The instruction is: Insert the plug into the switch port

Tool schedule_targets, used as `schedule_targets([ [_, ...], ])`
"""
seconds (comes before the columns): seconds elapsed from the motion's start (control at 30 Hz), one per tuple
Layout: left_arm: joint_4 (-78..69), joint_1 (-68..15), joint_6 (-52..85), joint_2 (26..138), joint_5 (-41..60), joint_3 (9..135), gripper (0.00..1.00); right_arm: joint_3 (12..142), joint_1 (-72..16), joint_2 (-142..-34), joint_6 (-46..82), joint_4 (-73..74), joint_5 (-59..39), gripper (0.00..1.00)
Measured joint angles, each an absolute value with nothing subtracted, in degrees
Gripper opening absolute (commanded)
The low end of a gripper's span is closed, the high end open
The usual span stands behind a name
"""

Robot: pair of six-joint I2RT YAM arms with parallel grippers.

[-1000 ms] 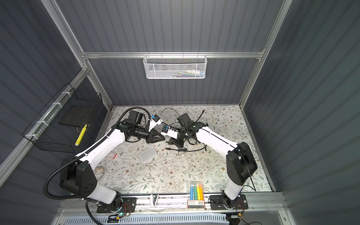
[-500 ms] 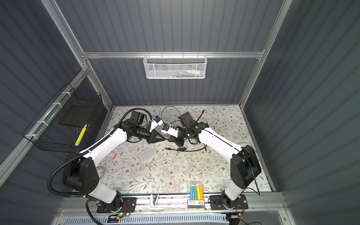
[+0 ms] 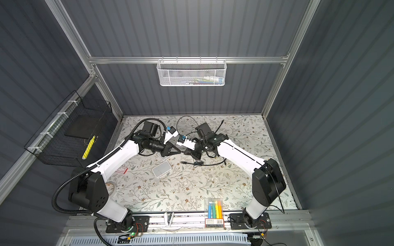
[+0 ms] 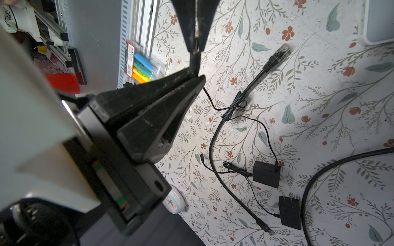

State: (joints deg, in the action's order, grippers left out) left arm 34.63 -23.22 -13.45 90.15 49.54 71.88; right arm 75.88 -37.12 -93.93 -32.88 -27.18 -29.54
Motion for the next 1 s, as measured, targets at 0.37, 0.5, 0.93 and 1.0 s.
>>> schedule_targets([
  [0.37, 35.1, -23.2, -14.2, 90.6, 50.9, 71.9, 0.0, 73.6, -37.1, -92.8, -32.2, -24.8, -28.3, 0.2],
  [0.5, 36.0, -23.2, -15.0, 91.6, 51.6, 72.0, 0.0, 73.5, -37.2, -92.7, -32.2, -24.8, -28.3, 0.15],
  [0.93, 37.0, -23.2, -16.3, 91.9, 51.4, 72.3, 0.31, 73.4, -37.3, -92.6, -33.0, -25.2, -29.4, 0.0],
  [1.0, 36.7, -23.2, -15.6, 91.9, 50.3, 72.2, 0.38, 73.4, -37.3, -92.6, -33.0, -25.0, -29.3, 0.0],
])
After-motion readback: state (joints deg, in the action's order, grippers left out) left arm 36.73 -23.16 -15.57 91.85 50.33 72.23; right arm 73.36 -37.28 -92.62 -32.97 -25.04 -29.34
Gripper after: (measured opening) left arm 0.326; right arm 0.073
